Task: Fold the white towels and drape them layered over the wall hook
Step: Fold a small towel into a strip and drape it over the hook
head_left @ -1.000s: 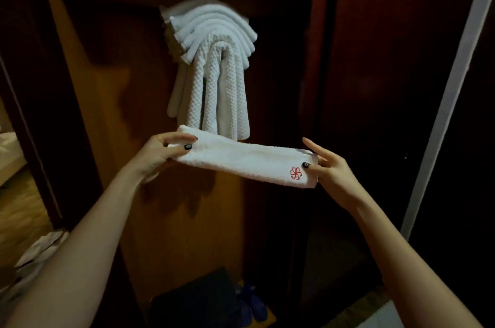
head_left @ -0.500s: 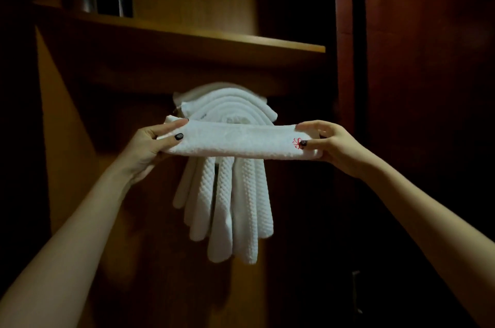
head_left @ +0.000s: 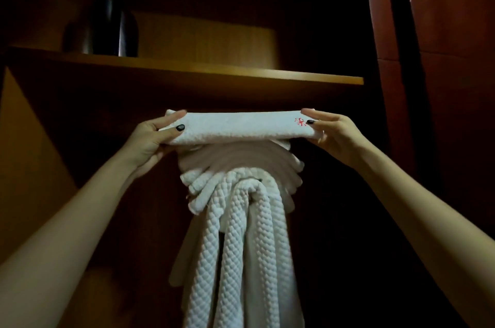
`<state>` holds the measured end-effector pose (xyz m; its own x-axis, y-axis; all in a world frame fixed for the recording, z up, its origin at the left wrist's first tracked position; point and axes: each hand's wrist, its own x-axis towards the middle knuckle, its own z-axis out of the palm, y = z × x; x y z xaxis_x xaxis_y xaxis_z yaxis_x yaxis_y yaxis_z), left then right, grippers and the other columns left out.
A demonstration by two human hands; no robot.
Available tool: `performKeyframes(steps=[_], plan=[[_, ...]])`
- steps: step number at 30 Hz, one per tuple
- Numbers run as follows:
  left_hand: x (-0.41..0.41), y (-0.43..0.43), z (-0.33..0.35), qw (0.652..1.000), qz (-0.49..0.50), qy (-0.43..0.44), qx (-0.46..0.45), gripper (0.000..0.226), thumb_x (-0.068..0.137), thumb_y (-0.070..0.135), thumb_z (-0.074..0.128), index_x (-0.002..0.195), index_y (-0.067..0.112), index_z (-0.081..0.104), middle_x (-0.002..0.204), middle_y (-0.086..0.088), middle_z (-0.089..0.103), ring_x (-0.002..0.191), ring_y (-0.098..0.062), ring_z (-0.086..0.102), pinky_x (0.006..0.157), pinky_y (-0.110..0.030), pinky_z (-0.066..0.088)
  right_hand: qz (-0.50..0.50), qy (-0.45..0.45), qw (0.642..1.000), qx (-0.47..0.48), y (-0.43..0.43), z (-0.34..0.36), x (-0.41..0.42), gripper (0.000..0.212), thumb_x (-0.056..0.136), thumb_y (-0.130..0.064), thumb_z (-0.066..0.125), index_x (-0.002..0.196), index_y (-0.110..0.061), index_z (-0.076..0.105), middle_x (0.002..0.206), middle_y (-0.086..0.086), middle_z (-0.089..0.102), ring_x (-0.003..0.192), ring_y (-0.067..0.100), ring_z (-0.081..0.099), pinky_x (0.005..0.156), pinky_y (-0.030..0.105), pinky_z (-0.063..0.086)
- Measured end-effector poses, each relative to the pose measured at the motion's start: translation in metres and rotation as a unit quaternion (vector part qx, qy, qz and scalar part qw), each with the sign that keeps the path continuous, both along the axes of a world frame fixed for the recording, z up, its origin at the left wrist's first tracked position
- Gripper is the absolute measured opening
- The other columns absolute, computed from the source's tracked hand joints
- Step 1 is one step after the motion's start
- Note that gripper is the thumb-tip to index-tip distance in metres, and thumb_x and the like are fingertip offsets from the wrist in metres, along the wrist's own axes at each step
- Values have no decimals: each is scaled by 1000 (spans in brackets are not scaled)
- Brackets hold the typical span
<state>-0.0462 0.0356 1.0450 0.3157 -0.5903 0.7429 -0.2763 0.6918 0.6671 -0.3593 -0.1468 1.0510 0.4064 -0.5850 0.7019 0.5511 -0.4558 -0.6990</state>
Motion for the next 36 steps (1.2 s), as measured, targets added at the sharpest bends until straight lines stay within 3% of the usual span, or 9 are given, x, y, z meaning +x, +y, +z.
performKeyframes(steps=[3, 7, 15, 19, 24, 28, 31, 34, 36], plan=[[9, -12, 21, 1000, -8, -2, -15, 38, 92, -1, 54, 129, 9, 55, 111, 5, 71, 100, -11, 68, 74, -21, 57, 45, -8, 999, 4, -23, 24, 17, 35, 90, 17, 42, 120, 4, 56, 114, 22, 64, 87, 22, 70, 75, 26, 59], [23, -35, 36, 998, 17, 47, -25, 35, 90, -7, 54, 122, 7, 59, 128, -13, 59, 106, -19, 64, 72, -25, 58, 77, 3, 997, 33, -60, 41, 47, 22, 90, 15, 42, 103, 11, 59, 95, 20, 70, 87, 24, 71, 69, 26, 58], [48, -72, 40, 996, 33, 83, -2, 43, 88, 2, 62, 130, 4, 55, 134, -9, 56, 114, -25, 61, 76, -33, 60, 127, -11, 989, 76, -122, 45, 103, 27, 98, 4, 42, 106, -9, 65, 101, 7, 75, 93, 15, 72, 68, 24, 58], [59, -76, 35, 997, 70, 22, 29, 40, 76, 23, 70, 114, 13, 67, 113, -6, 71, 116, -28, 62, 80, -34, 55, 124, 25, 991, 52, -132, 32, 113, 26, 98, -1, 44, 107, -11, 67, 107, 7, 74, 97, 17, 72, 73, 28, 57], [63, -80, 49, 997, 51, 48, -43, 62, 81, 13, 67, 139, 6, 48, 138, 6, 48, 118, -14, 57, 86, -28, 56, 110, -64, 990, 59, -127, 46, 112, 37, 97, 6, 43, 131, -4, 54, 124, 8, 60, 109, 19, 60, 87, 34, 51], [60, -86, 41, 996, 63, 40, -55, 51, 86, 10, 64, 135, 16, 52, 124, 19, 48, 105, -1, 57, 74, -19, 55, 93, -2, 995, 30, -130, 32, 114, 46, 98, 2, 46, 142, -10, 47, 137, 1, 48, 115, 17, 56, 89, 33, 48], [58, -92, 33, 996, 59, 51, -39, 41, 81, 16, 69, 121, 23, 62, 130, 7, 55, 109, -6, 60, 78, -21, 55, 59, 12, 998, 23, -138, 19, 114, 45, 97, 4, 46, 140, -7, 49, 152, 0, 38, 134, 18, 45, 92, 30, 46], [62, -90, 20, 990, 136, 24, 40, 23, 88, 21, 68, 109, 28, 69, 133, 4, 57, 115, -11, 60, 97, -32, 50, 21, 57, 998, 8, -140, 9, 111, 27, 100, -13, 51, 123, -8, 64, 138, 11, 57, 102, 18, 68, 78, 29, 54], [63, -83, 14, 970, 226, 22, 92, 12, 92, 25, 65, 101, 21, 70, 114, -1, 69, 104, -14, 63, 89, -31, 51, -84, 121, 988, -34, -136, 6, 107, 40, 100, -41, 49, 123, -13, 65, 129, 16, 63, 99, 24, 67, 86, 39, 53]])
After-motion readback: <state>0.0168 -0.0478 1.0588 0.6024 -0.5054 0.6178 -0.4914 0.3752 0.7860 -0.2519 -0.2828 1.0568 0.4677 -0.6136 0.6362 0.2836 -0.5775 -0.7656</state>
